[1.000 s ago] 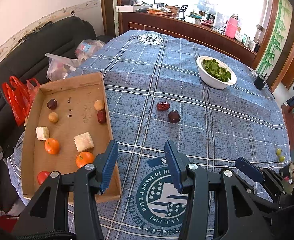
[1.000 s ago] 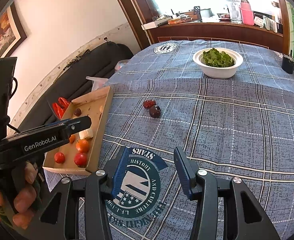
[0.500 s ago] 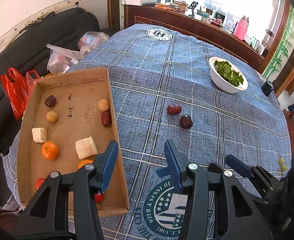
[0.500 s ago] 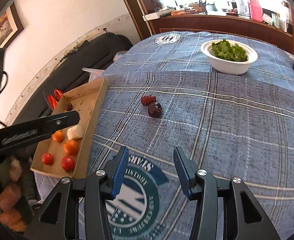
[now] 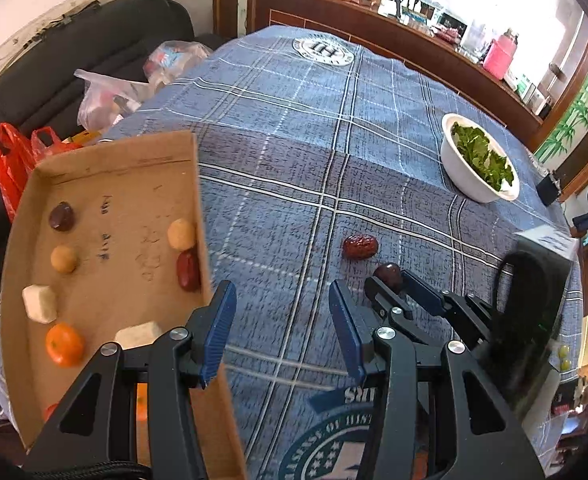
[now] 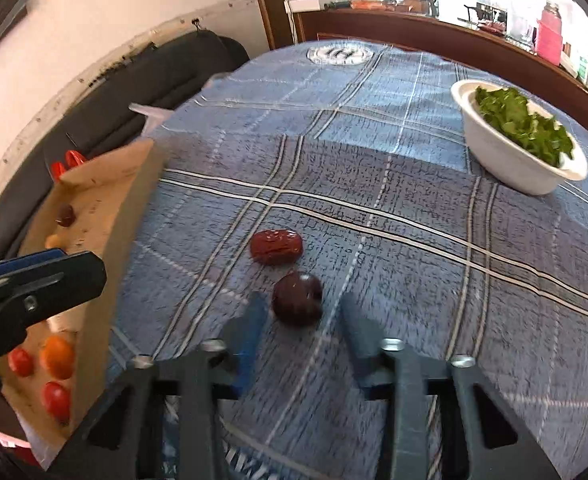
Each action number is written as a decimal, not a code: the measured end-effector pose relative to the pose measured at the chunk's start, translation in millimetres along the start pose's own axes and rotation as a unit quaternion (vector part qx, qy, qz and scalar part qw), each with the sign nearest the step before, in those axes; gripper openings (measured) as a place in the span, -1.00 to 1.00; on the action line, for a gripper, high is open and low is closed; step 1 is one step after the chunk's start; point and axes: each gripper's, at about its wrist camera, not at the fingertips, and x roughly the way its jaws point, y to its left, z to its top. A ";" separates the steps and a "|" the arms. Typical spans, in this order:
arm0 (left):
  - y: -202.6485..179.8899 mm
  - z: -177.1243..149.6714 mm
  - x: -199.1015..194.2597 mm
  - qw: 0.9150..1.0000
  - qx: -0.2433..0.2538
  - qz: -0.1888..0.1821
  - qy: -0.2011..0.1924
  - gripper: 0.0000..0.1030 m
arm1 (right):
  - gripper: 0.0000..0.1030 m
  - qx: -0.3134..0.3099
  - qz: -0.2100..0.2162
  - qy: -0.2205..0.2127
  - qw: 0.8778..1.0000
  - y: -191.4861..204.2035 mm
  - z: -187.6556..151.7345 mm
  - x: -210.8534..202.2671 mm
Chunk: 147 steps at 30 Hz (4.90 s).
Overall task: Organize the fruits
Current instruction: 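Grasp the dark date with the right tool while the left tool grasps the red date, then carry both held dates over the cardboard tray with both tools, then lower both dates into the tray and open both tools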
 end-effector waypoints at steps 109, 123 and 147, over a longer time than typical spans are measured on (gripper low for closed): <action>93.4 -68.9 -76.1 0.994 -0.039 0.065 -0.084 -0.63 | -0.51 -0.008 0.114 -0.082 0.990 74.5 -58.7 -147.9; 147.9 -53.3 -64.5 0.991 -0.080 0.079 -0.071 -0.63 | -0.51 -0.020 0.142 -0.064 0.988 103.3 -21.8 -110.7; 139.0 -20.8 -20.1 0.996 -0.071 0.037 -0.033 -0.63 | -0.51 -0.039 0.153 -0.023 0.987 139.3 49.7 -33.5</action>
